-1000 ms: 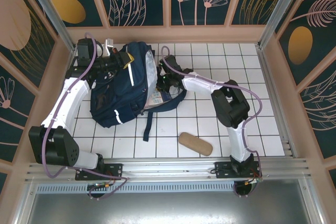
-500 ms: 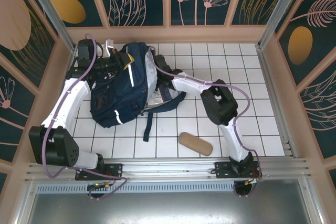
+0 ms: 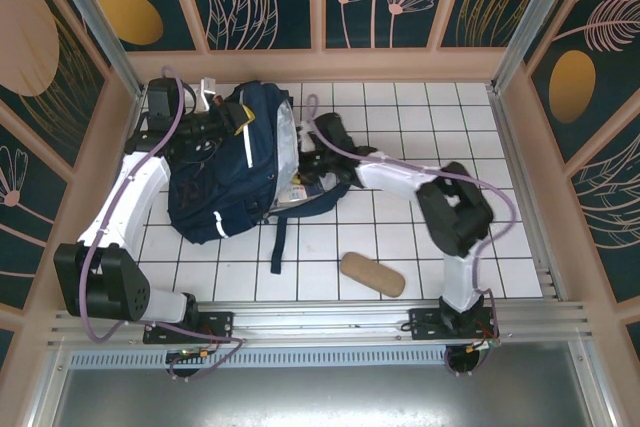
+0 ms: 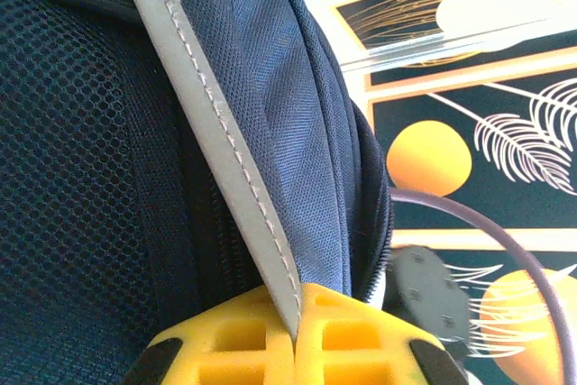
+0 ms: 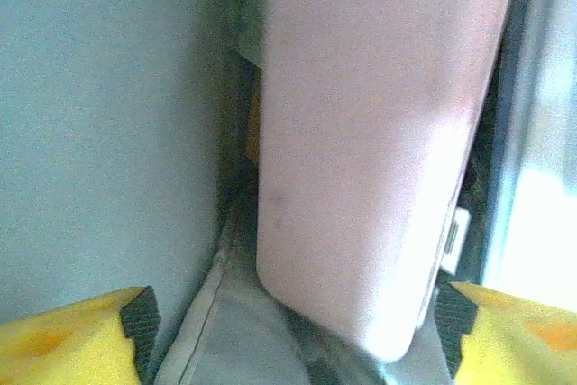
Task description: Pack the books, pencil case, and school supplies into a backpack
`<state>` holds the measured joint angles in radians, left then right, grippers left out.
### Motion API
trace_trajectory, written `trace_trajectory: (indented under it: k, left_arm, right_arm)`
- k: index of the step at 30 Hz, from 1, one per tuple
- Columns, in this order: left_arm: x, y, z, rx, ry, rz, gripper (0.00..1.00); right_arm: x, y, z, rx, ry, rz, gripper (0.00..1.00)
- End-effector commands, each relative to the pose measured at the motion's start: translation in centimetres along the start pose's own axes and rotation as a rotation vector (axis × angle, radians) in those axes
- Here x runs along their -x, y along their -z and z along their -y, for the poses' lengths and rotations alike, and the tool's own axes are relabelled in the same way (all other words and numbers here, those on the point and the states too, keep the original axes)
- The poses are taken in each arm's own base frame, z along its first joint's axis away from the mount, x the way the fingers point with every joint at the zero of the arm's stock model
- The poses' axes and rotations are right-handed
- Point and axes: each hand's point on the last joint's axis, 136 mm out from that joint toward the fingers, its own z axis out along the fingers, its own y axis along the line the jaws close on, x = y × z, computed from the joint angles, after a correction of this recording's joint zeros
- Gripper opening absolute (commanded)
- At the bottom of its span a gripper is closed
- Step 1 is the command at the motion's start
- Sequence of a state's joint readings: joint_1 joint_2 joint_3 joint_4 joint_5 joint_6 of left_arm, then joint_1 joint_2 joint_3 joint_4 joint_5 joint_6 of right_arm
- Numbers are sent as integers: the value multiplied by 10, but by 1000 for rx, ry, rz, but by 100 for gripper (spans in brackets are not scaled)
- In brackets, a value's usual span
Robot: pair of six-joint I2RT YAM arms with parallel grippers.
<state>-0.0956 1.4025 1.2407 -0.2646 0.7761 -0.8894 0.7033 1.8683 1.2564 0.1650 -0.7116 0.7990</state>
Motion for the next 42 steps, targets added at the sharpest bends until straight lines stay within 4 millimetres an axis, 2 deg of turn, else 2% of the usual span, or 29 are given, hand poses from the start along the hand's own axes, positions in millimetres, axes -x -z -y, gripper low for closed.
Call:
trace_trajectory:
  k: [1, 4, 8, 10, 12, 16, 17, 19, 24, 32, 35, 42]
  left_arm:
    - [11, 25, 45, -91, -198, 117, 0]
    - [6, 23, 31, -71, -180, 122, 0]
    - [1, 20, 11, -30, -161, 141, 0]
    - [-4, 18, 2, -14, -162, 142, 0]
    - [-7, 16, -6, 0, -161, 146, 0]
    - [-17, 8, -26, 18, -151, 131, 0]
    - [-19, 5, -30, 24, -154, 126, 0]
    - [-28, -1, -41, 42, -154, 105, 0]
    - [-39, -7, -52, 66, -191, 92, 0]
    - [-53, -12, -66, 97, -238, 77, 0]
    - [-58, -18, -72, 86, -217, 48, 0]
    - [-58, -19, -68, 67, -219, 45, 0]
  right_arm:
    - [2, 53, -40, 119, 160, 87, 86]
    - [-5, 78, -14, -64, 191, 123, 86]
    - [-17, 119, 50, -496, 187, 167, 86]
    - [-34, 137, 68, -642, 204, 125, 86]
    - [-54, 147, 78, -737, 227, 59, 87]
    - [-110, 147, 85, -837, 254, -176, 93]
    - [-126, 147, 86, -845, 255, -242, 97]
    - [-154, 149, 89, -846, 233, -351, 99]
    - [-195, 164, 103, -885, 174, -453, 99]
    - [-229, 157, 110, -931, 163, -529, 99]
    - [-238, 159, 119, -978, 153, -539, 99]
    - [-250, 171, 145, -1119, 131, -558, 99]
